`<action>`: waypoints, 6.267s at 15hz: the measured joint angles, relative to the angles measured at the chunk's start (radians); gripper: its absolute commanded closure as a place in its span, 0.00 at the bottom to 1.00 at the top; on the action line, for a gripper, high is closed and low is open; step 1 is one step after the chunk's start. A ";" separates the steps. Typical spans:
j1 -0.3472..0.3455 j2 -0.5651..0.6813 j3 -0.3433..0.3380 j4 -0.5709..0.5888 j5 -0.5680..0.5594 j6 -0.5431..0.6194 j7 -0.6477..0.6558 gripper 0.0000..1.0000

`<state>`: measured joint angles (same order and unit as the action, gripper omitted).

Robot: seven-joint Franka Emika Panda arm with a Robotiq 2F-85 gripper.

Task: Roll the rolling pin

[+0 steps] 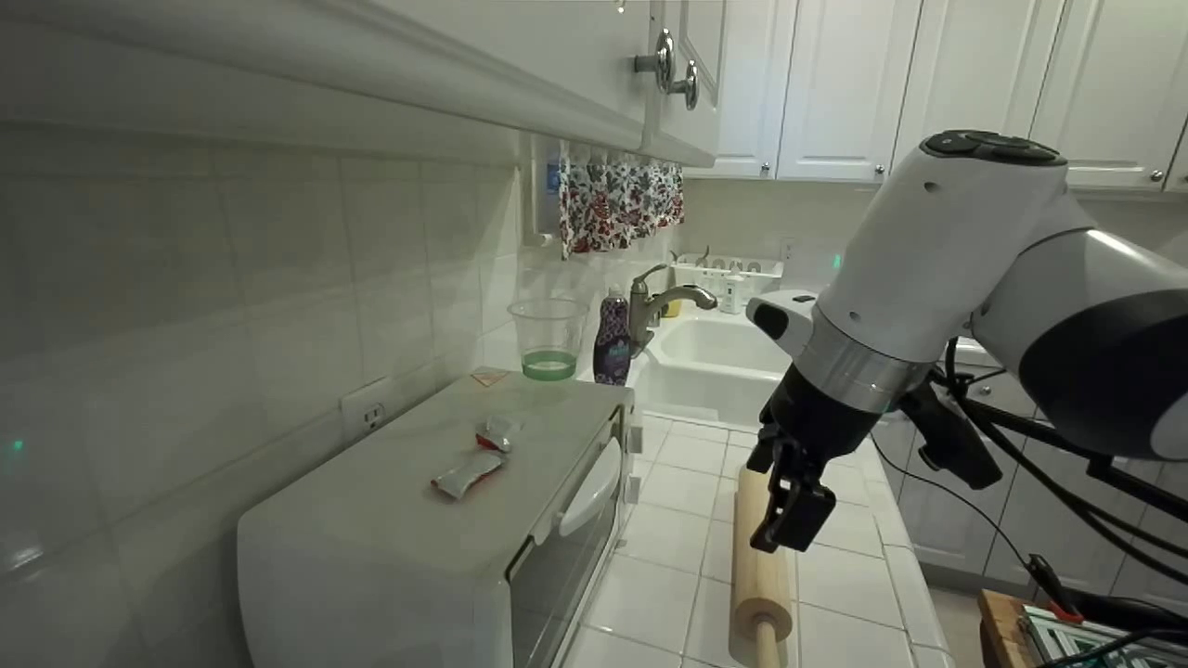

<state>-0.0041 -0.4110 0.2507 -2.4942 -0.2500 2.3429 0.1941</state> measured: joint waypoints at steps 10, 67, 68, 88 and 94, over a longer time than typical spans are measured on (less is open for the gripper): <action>-0.027 0.000 -0.143 0.102 0.087 -0.289 0.058 0.00; -0.260 0.525 -0.479 0.283 0.352 -0.010 0.638 0.44; -0.257 0.529 -0.482 0.283 0.347 -0.012 0.653 0.54; -0.240 0.468 -0.487 0.201 0.223 -0.049 0.674 0.93; -0.250 0.403 -0.511 0.125 0.221 -0.042 0.613 0.93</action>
<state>-0.2543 -0.0077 -0.2603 -2.3689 -0.0294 2.3012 0.8072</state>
